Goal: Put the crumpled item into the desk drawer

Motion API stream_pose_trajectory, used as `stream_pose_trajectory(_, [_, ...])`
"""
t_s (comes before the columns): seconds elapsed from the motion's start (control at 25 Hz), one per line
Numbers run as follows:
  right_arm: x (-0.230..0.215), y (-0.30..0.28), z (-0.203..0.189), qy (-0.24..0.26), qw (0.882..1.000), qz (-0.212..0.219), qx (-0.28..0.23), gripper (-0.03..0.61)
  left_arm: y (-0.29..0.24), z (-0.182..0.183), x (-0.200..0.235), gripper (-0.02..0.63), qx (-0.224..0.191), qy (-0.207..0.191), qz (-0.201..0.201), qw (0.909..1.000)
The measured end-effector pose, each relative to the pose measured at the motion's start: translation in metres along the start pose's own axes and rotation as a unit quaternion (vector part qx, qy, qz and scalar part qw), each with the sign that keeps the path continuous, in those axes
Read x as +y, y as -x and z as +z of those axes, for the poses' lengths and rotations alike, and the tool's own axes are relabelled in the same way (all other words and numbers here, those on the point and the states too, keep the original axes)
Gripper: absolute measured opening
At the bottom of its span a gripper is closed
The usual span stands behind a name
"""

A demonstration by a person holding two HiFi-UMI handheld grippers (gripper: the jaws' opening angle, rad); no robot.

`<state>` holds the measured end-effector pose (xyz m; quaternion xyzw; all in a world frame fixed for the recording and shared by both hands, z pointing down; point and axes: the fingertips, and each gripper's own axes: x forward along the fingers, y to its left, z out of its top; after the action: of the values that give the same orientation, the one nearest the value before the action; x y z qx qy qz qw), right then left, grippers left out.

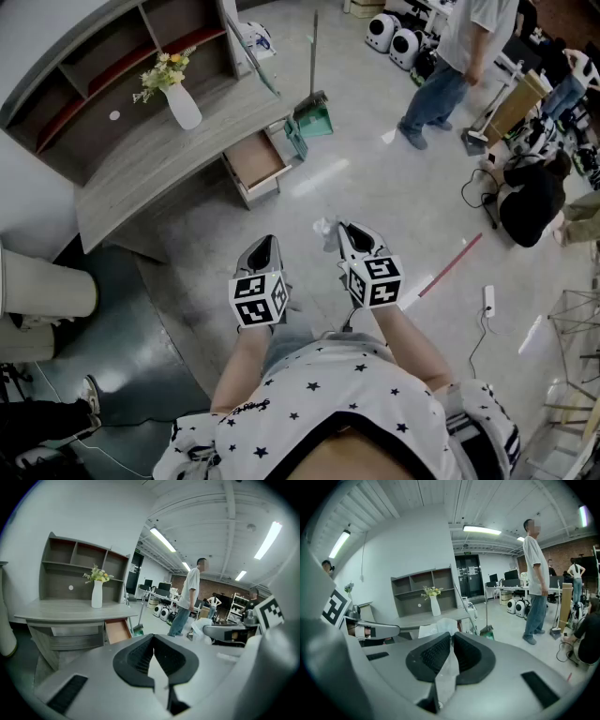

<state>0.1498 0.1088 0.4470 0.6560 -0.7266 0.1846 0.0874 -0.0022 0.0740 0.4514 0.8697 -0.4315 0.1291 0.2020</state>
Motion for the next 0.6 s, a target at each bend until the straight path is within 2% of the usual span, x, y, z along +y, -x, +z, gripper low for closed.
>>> stream_pose_trajectory(0.28, [0.005, 0.090, -0.033, 0.006, 1.000, 0.025, -0.007, 0.020, 0.067, -0.062, -0.070, 0.014, 0.011, 0.009, 0.002, 0.9999])
stream_pose_trajectory(0.6, [0.025, 0.125, -0.040, 0.003, 0.999, 0.039, -0.020, 0.020, 0.104, -0.077, -0.080, 0.014, 0.009, 0.000, 0.006, 0.9999])
